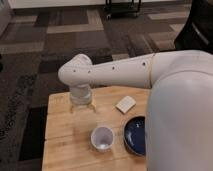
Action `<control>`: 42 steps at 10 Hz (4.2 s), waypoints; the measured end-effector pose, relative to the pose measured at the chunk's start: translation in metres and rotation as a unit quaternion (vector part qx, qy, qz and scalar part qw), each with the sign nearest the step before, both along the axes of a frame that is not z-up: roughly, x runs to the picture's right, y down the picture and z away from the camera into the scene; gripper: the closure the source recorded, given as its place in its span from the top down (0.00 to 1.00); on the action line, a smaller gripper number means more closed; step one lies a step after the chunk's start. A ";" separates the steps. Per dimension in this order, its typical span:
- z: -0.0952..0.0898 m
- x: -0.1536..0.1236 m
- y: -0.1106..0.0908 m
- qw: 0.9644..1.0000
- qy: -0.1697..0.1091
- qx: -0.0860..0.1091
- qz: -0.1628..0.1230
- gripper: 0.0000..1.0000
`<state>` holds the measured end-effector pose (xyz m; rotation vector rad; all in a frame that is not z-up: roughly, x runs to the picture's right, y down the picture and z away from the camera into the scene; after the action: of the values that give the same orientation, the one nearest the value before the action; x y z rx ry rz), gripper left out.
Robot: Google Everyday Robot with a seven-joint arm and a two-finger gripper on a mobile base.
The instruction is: Place the pepper in the ceramic cup
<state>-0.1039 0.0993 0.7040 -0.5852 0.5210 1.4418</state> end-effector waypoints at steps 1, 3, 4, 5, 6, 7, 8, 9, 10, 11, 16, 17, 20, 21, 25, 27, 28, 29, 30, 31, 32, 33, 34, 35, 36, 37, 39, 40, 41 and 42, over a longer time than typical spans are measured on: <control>0.000 0.000 0.000 1.000 0.000 0.000 0.000 0.65; 0.000 0.000 0.000 1.000 0.000 0.000 0.000 0.65; 0.000 0.000 0.000 1.000 0.000 0.000 0.000 0.65; 0.000 0.000 0.000 1.000 0.000 0.000 0.000 0.65; 0.000 0.000 0.000 1.000 0.000 0.000 0.000 0.65; 0.000 0.000 0.000 1.000 0.000 0.000 0.000 0.65; 0.000 0.000 0.000 1.000 0.000 0.000 0.000 0.65; 0.000 0.000 0.000 1.000 0.000 0.000 0.000 0.65; 0.000 0.000 0.000 1.000 0.000 0.000 0.000 0.65; 0.000 0.000 0.000 1.000 0.000 0.000 0.000 0.65; 0.000 0.000 0.000 1.000 0.000 0.000 0.000 0.65; 0.000 0.000 0.000 1.000 0.000 0.000 0.000 0.65; 0.002 0.009 -0.021 0.999 -0.001 0.020 -0.033 0.65; 0.003 0.014 -0.029 0.999 -0.006 0.024 -0.046 0.65; 0.009 0.073 -0.049 0.996 -0.044 0.020 -0.075 0.65; 0.006 0.115 -0.052 0.994 -0.051 0.015 -0.094 0.65; 0.004 0.131 -0.051 0.993 -0.054 0.009 -0.107 0.65; -0.003 0.150 -0.046 0.988 -0.066 0.000 -0.137 0.65; -0.010 0.170 -0.041 0.978 -0.089 -0.004 -0.189 0.65; -0.014 0.173 -0.038 0.968 -0.111 -0.005 -0.223 0.65; -0.018 0.178 -0.034 0.952 -0.139 -0.007 -0.273 0.65; -0.022 0.189 -0.030 0.933 -0.156 -0.014 -0.324 0.65; -0.023 0.191 -0.030 0.925 -0.159 -0.015 -0.345 0.65; -0.024 0.194 -0.030 0.921 -0.159 -0.016 -0.355 0.65; -0.024 0.195 -0.030 0.921 -0.159 -0.016 -0.355 0.65; -0.024 0.195 -0.030 0.921 -0.159 -0.016 -0.355 0.65; -0.024 0.194 -0.030 0.921 -0.160 -0.016 -0.356 0.65; -0.024 0.194 -0.030 0.921 -0.160 -0.016 -0.356 0.65; -0.024 0.193 -0.030 0.921 -0.160 -0.016 -0.356 0.65; -0.024 0.193 -0.030 0.921 -0.160 -0.016 -0.356 0.65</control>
<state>0.0895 0.0694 0.6800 -0.5628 0.4318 0.6315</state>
